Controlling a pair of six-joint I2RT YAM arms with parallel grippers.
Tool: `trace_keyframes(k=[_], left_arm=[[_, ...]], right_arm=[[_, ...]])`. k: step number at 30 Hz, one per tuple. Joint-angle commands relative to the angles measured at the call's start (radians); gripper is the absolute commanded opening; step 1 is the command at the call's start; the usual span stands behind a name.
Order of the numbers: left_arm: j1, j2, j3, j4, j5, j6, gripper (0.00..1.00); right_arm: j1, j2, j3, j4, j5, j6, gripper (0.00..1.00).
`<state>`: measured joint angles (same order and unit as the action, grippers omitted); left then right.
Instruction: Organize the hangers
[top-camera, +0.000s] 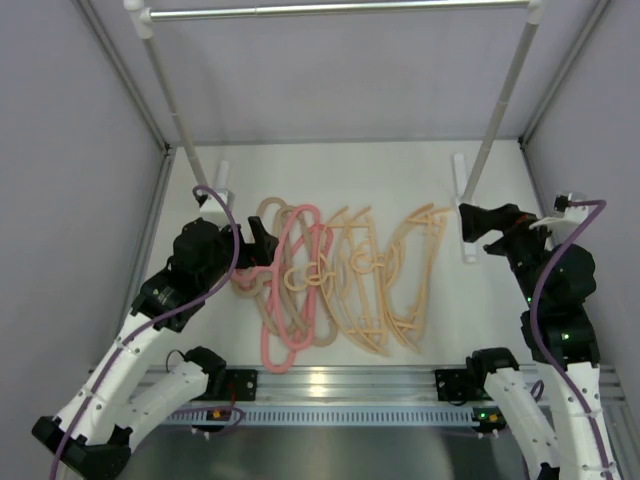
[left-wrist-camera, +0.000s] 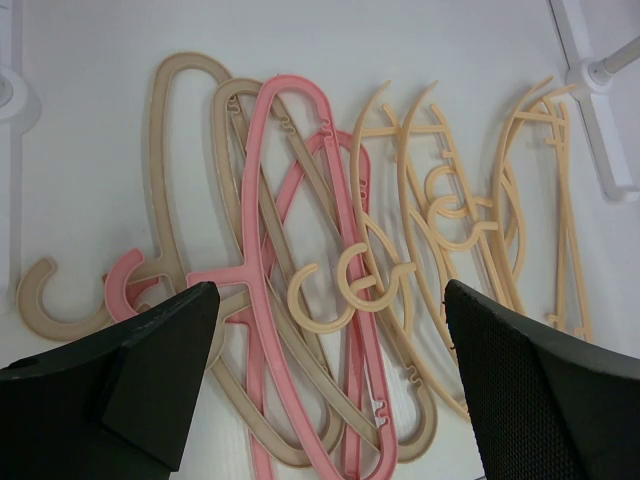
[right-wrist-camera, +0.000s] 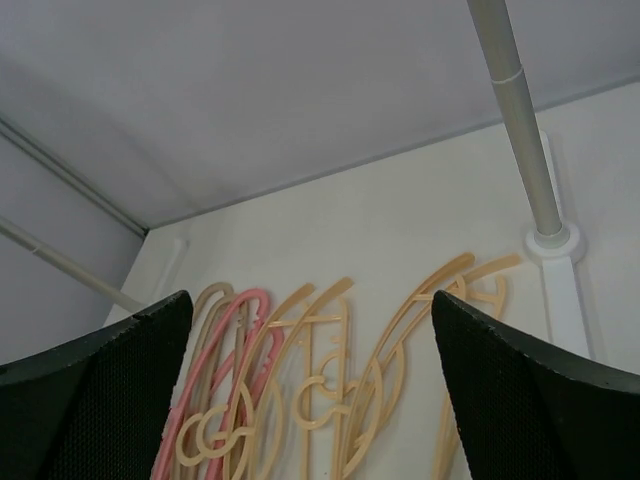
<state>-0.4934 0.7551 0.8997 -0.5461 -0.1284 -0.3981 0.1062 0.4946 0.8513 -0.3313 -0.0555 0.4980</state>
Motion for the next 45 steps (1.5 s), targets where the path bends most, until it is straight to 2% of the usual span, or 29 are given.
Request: trace_keyframes(k=[1, 13, 19, 22, 25, 26, 28, 29, 32, 38, 41, 45], left_arm=[[0.004, -0.013, 0.011, 0.015, 0.004, 0.002, 0.98], [0.003, -0.019, 0.007, 0.015, 0.012, -0.004, 0.98], [0.003, -0.028, -0.004, 0.003, 0.013, -0.022, 0.98], [0.003, -0.028, -0.007, -0.005, 0.019, -0.027, 0.98], [0.003, -0.039, -0.008, -0.028, 0.016, -0.025, 0.98], [0.003, -0.045, -0.013, -0.037, 0.013, -0.022, 0.98], [0.003, -0.059, -0.025, -0.043, -0.005, -0.019, 0.98], [0.003, -0.063, -0.028, -0.049, -0.011, -0.019, 0.98], [0.004, -0.080, -0.047, -0.063, -0.016, -0.021, 0.98], [0.003, -0.091, -0.054, -0.061, -0.027, -0.024, 0.98], [0.003, -0.094, -0.058, -0.063, -0.027, -0.024, 0.98], [0.003, -0.097, -0.058, -0.063, -0.030, -0.021, 0.98]], right_arm=[[-0.013, 0.004, 0.020, -0.015, 0.017, -0.010, 0.99], [-0.013, 0.050, 0.080, -0.106, 0.051, -0.062, 0.99], [-0.005, 0.136, 0.098, -0.195, -0.027, -0.075, 1.00], [0.082, 0.145, 0.055, -0.209, 0.015, -0.067, 0.99], [0.292, 0.189, 0.037, -0.238, 0.216, -0.039, 0.99], [0.428, 0.211, 0.041, -0.264, 0.344, -0.029, 0.99], [0.560, 0.278, 0.048, -0.300, 0.530, 0.019, 0.98], [0.678, 0.300, 0.048, -0.310, 0.575, 0.037, 0.96], [0.847, 0.375, 0.031, -0.296, 0.664, 0.108, 0.89], [1.010, 0.603, 0.040, -0.213, 0.694, 0.183, 0.73], [1.027, 0.682, 0.029, -0.140, 0.666, 0.188, 0.62], [1.029, 0.764, 0.002, -0.029, 0.586, 0.178, 0.56]])
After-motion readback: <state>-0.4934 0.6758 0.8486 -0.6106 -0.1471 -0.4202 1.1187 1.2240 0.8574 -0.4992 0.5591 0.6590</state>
